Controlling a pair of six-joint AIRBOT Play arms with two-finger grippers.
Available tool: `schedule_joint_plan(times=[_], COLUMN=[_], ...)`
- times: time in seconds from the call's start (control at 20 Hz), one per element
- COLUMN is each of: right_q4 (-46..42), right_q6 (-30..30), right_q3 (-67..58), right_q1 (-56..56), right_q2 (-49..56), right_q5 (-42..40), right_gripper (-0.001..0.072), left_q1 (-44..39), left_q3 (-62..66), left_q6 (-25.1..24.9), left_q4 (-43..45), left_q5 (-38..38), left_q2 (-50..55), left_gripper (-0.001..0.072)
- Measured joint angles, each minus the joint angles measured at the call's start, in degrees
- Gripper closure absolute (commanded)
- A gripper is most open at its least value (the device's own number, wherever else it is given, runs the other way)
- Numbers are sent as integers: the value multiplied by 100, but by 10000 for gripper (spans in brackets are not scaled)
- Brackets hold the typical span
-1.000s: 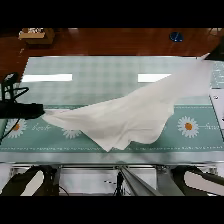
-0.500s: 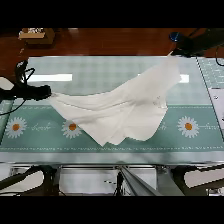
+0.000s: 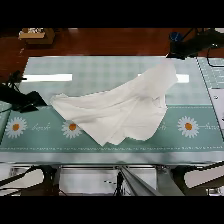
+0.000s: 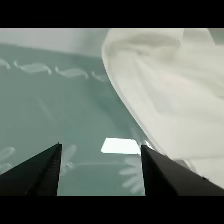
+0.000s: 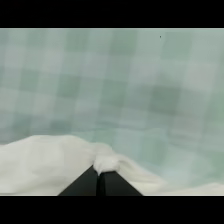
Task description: Fold the shirts.
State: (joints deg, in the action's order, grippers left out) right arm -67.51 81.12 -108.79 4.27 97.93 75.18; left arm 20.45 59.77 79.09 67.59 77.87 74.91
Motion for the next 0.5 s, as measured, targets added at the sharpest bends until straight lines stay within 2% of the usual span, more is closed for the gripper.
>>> schedule_joint_plan(times=[0.1,0.25,0.5], right_q4=[-249,-503,-647], right_q6=[-72,-203,-275], right_q3=[0,0,0], right_q1=[0,13,35], right_q2=[0,0,0], right_q5=[168,365,520], right_gripper=[694,694,694], left_q1=[-81,-682,-2291], left_q3=[-564,-1515,-2378], left_q6=[50,87,166], left_q4=[-535,-1143,-1921], left_q5=[323,457,-328], left_q2=[-284,-529,-472], left_gripper=[110,110,110])
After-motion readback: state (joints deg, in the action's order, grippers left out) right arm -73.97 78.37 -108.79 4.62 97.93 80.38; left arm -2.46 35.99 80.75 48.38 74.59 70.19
